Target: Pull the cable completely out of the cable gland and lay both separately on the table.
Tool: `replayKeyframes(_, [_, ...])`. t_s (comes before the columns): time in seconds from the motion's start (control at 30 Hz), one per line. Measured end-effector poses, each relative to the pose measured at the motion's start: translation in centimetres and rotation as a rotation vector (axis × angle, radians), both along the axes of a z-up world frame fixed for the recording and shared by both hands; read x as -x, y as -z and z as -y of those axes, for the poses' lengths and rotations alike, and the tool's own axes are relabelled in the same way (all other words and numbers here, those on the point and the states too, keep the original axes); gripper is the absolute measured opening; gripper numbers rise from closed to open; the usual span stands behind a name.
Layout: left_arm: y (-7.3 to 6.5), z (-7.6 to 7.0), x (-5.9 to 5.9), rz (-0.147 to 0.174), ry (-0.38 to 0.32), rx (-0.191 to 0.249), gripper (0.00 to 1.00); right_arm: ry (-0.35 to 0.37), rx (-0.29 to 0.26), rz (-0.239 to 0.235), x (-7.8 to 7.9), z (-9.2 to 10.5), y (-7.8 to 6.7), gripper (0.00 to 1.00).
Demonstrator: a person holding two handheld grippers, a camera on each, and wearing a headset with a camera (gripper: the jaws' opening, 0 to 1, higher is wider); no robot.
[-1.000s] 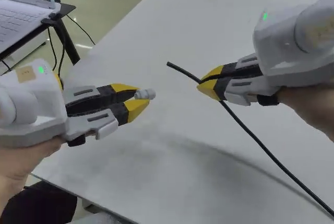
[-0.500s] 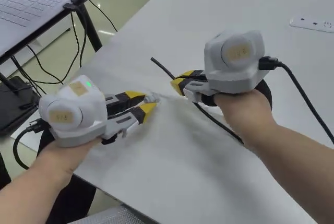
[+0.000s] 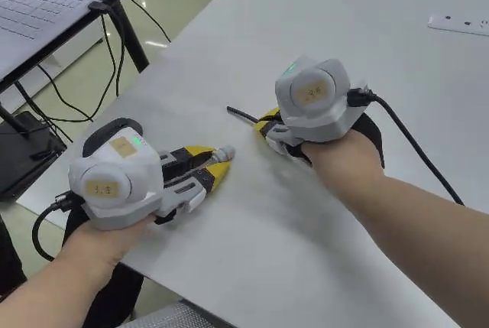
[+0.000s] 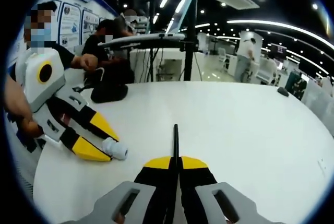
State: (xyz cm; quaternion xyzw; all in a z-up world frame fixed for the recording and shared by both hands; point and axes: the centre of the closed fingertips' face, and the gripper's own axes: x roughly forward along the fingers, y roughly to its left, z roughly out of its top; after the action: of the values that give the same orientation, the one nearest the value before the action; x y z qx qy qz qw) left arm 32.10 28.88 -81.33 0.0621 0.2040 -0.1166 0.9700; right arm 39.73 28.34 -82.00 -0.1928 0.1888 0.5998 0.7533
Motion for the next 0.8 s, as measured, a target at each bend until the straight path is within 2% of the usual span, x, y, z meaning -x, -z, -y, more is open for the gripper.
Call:
replayKeyframes(0.07, [0.0,-0.2,-0.1,-0.002,-0.007,-0.007,0.16,0.028,0.004,-0.002,-0.3,0.4,-0.2,0.06])
replayKeyframes(0.13, [0.1,-0.5,-0.3,-0.005,-0.022,0.006,0.20,0.039,0.009,-0.020,-0.2,0.9,-0.3,0.17])
replayKeyframes(0.2, [0.2,-0.9,-0.3,-0.006,-0.035,0.001,0.29,0.039,0.024,-0.020,-0.2,1.5,-0.3,0.17])
replayKeyframes(0.23, [0.0,-1.6,-0.3,0.001,-0.054,-0.045,0.32,0.051,0.037,-0.009,-0.4,2.2,-0.5,0.18])
replayKeyframes(0.27, [0.0,-1.8,-0.2,-0.001,-0.061,-0.064,0.34,0.060,0.039,0.003,-0.6,2.6,-0.7,0.23])
replayKeyframes(0.3, [0.1,-1.7,-0.2,-0.010,-0.066,-0.033,0.37,0.091,0.028,-0.008,-1.0,3.2,-1.2,0.29])
replayKeyframes(0.37, [0.1,-1.5,-0.1,-0.022,-0.059,-0.017,0.47,0.118,-0.002,-0.040,-1.5,3.8,-1.8,0.42])
replayKeyframes(0.4, [0.2,-1.5,0.0,-0.031,-0.063,-0.016,0.56,0.126,0.001,-0.034,-1.9,4.4,-2.0,0.46])
replayKeyframes(0.43, [0.2,-1.4,0.0,-0.049,-0.066,-0.006,0.63,0.149,0.001,-0.011,-2.3,5.6,-2.5,0.51])
replayKeyframes(0.47, [0.0,-1.2,0.0,-0.057,-0.081,0.025,0.72,0.172,-0.007,-0.002,-2.7,6.5,-3.0,0.55])
replayKeyframes(0.5, [0.1,-1.1,0.0,-0.071,-0.102,0.053,0.88,0.229,-0.015,-0.017,-3.1,8.1,-3.4,0.61])
replayKeyframes(0.53, [0.1,-1.1,0.1,-0.093,-0.133,0.072,1.00,0.264,-0.030,-0.037,-3.4,9.0,-3.7,0.73])
replayKeyframes(0.57, [0.2,-0.8,0.7,-0.136,-0.151,0.103,0.95,0.314,-0.038,-0.033,-4.0,10.6,-4.2,0.86])
replayKeyframes(0.6, [-0.3,-0.2,0.4,-0.111,-0.136,0.127,1.00,0.340,-0.029,-0.038,-4.1,11.8,-4.4,1.00])
replayKeyframes(0.63, [-0.8,0.3,0.4,-0.108,-0.132,0.149,1.00,0.334,-0.014,-0.047,-3.9,13.2,-4.7,0.95])
replayKeyframes(0.67, [-1.2,0.7,0.5,-0.105,-0.127,0.160,1.00,0.358,-0.038,-0.056,-4.0,13.9,-5.1,1.00])
replayKeyframes(0.7, [-1.5,1.2,0.6,-0.110,-0.117,0.165,1.00,0.357,-0.024,-0.068,-3.7,15.2,-5.5,1.00])
replayKeyframes(0.77, [-2.4,2.1,0.7,-0.108,-0.098,0.151,1.00,0.376,-0.010,-0.043,-3.6,18.1,-6.3,0.99])
replayKeyframes(0.8, [-3.0,2.7,0.7,-0.108,-0.089,0.155,1.00,0.394,0.016,-0.041,-3.5,20.1,-6.4,0.99])
